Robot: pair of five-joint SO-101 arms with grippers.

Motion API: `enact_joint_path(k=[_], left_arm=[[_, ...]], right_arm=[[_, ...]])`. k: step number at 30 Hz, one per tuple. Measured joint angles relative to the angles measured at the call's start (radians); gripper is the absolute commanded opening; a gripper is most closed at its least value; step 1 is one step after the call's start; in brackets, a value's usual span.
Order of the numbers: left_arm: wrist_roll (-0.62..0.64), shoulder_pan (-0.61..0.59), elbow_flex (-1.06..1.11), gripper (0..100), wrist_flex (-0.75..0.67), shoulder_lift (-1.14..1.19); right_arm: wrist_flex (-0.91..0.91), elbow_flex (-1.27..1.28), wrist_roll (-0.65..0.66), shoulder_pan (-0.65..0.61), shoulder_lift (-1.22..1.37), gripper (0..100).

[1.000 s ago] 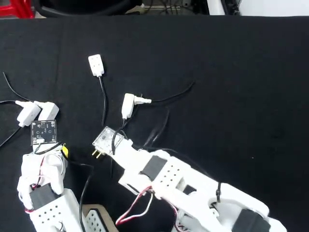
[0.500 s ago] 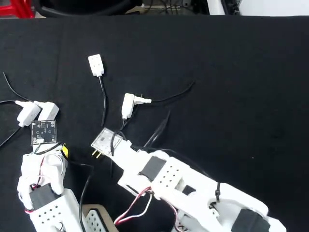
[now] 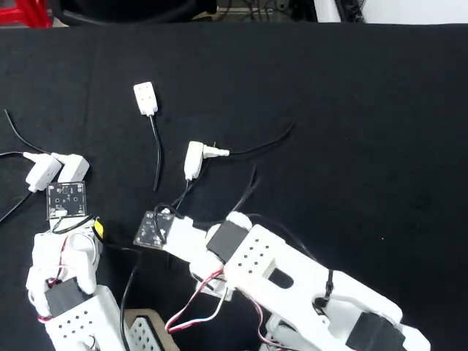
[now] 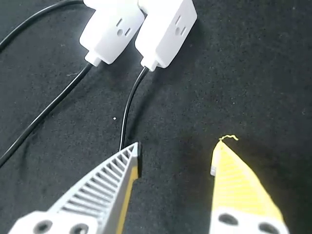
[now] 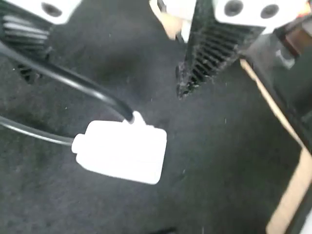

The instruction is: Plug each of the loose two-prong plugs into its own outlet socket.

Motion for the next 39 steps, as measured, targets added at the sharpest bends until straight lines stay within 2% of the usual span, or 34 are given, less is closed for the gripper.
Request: enact_joint_path(k=[6, 8, 10, 13, 16, 20, 24, 29, 33, 39], left_arm=[[0.000, 0.000, 0.000, 24, 0.000, 0.000], [0.000, 0.000, 0.000, 24, 0.000, 0.000], [0.000, 0.000, 0.000, 24, 0.000, 0.000], [0.014, 0.000, 0.000, 24, -0.005, 0.000], [0.115, 0.000, -0.006, 24, -0.025, 0.000], [0.229, 0.015, -0.072, 24, -0.026, 0.000], [0.344, 0.152, -0.173, 25, -0.034, 0.041], [0.473, 0.247, -0.345, 25, -0.180, 0.281], [0.551, 0.328, -0.514, 25, -0.351, 0.626], [0.565, 0.445, -0.839, 25, -0.562, 1.244]], right_arm=[[0.144, -0.046, 0.106, 0.006, -0.029, 39.6], [0.216, -0.124, 0.110, 0.034, -0.074, 39.3], [0.293, -0.239, 0.110, 0.072, -0.121, 34.8], [0.342, -0.427, 0.095, 0.170, -0.170, 18.5], [0.342, -0.546, 0.034, 0.296, -0.176, 1.0], [0.342, -0.674, -0.020, 0.436, -0.155, 3.8], [0.339, -0.801, -0.097, 0.600, -0.091, 1.3], [0.285, -0.856, -0.117, 0.813, 0.021, 1.2], [0.201, -0.813, -0.121, 0.928, 0.087, 1.4], [0.023, -0.582, -0.123, 0.964, 0.121, 1.5]])
